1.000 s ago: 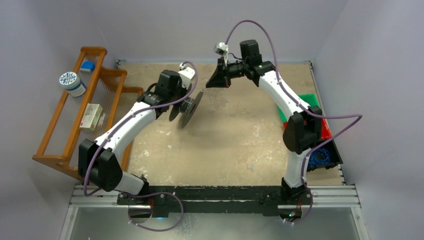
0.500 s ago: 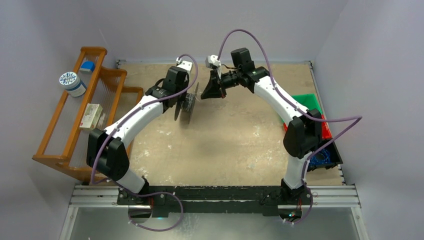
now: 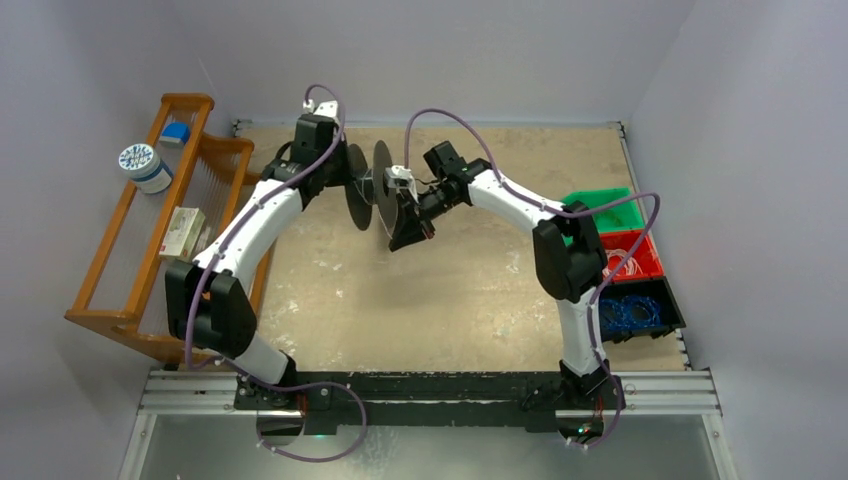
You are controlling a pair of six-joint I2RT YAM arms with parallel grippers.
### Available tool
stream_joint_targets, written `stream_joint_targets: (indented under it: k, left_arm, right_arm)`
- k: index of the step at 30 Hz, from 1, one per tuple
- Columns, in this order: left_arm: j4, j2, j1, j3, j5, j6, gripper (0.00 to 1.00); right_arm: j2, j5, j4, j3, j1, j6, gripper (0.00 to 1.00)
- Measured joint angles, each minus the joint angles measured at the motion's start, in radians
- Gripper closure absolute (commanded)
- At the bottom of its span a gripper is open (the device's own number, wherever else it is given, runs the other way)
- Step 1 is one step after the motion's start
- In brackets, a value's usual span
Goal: Wrap the cables
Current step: Wrap the cable around the cable reel.
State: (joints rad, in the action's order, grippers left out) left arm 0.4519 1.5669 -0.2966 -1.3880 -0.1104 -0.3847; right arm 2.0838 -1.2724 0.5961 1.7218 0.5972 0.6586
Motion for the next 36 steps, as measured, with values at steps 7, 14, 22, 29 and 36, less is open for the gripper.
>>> stream_joint_targets:
  k: [7,14,22,29,36]
  left_arm:
    - [-0.003,-0.062,0.055,0.000,0.178,-0.076,1.00]
    - [-0.010,-0.178,0.090,0.012,0.306,-0.114,1.00]
    - [-0.077,-0.198,0.124,0.045,0.439,-0.146,1.00]
    - [-0.131,-0.202,0.138,0.069,0.592,-0.112,1.00]
    - [-0.167,-0.209,0.146,0.069,0.735,0.028,1.00]
  right_arm:
    - [-0.001,0.021,-0.120,-0.105,-0.006,-0.073,1.00]
    - [-0.010,0.016,-0.259,-0.143,-0.082,-0.185,1.00]
    - [-0.029,-0.045,-0.342,-0.157,-0.174,-0.281,1.00]
    - [-0.008,-0.107,-0.255,-0.113,-0.219,-0.267,1.00]
    - [0.028,-0.097,-0.062,-0.014,-0.237,-0.174,1.00]
